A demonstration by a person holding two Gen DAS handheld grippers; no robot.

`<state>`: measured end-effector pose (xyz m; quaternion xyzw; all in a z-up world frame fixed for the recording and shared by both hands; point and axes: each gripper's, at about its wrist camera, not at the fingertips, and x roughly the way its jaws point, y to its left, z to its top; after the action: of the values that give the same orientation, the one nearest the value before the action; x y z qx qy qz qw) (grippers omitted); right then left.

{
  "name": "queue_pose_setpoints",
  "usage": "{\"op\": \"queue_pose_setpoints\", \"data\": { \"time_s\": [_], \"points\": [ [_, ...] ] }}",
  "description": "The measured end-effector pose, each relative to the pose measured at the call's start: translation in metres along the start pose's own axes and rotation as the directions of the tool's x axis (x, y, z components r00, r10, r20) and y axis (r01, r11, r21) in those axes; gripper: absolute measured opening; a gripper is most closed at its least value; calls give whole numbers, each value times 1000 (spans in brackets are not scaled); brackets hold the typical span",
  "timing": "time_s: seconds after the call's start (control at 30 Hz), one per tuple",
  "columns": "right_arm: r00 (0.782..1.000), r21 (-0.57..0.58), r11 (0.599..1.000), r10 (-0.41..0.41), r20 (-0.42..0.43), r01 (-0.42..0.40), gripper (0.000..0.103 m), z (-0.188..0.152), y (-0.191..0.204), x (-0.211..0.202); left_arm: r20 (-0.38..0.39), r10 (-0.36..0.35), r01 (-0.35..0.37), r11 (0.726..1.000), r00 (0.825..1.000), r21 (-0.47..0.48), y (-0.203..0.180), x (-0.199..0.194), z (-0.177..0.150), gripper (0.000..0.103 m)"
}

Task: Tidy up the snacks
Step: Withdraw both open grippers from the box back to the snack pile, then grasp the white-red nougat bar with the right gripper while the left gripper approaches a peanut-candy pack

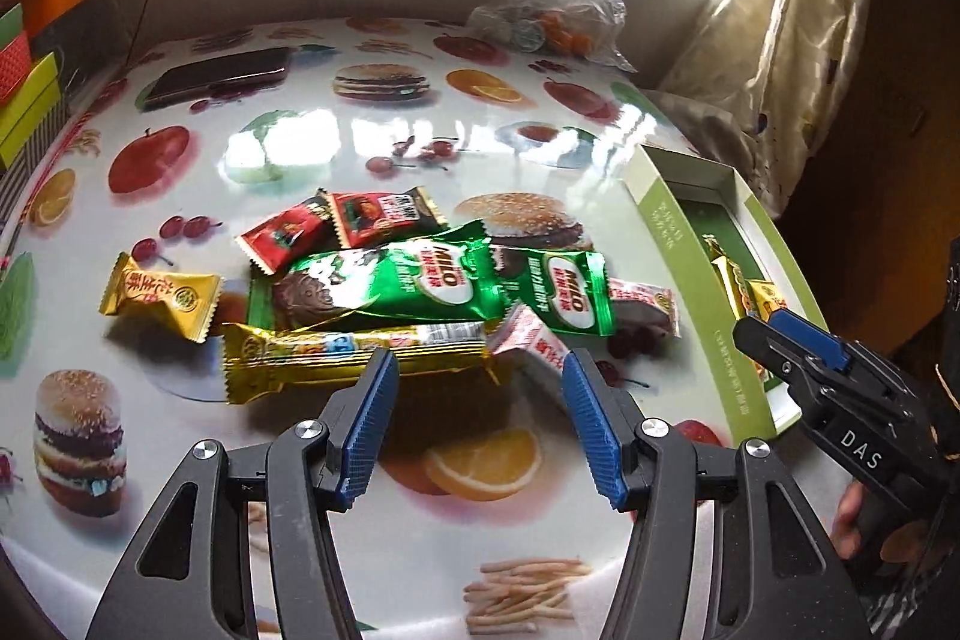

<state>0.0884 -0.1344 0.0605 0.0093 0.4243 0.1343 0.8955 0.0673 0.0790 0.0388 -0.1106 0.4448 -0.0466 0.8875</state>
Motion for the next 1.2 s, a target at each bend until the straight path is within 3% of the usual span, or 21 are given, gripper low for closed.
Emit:
{"op": "queue_pose_setpoints", "data": {
  "time_s": [0.4,0.83,1.1,1.13,1.2],
  "points": [
    [991,-142,983,101,-91,-114,45,-10,60,34,5,78,-77,993,997,-90,66,-7,-9,58],
    [981,-239,961,105,-160,-141,45,-16,96,68,-15,169,-169,965,986,-200,135,-7,-3,58],
    [985,-249,959,103,-138,-135,24,-16,96,68,-30,197,-199,950,980,-241,150,3,3,58],
    [985,-248,959,103,-137,-135,18,-17,96,67,-32,202,-203,949,979,-241,150,4,5,58],
    [985,-249,959,104,-136,-136,18,-17,95,67,-26,204,-204,950,979,-234,148,5,7,58]
  ]
}}
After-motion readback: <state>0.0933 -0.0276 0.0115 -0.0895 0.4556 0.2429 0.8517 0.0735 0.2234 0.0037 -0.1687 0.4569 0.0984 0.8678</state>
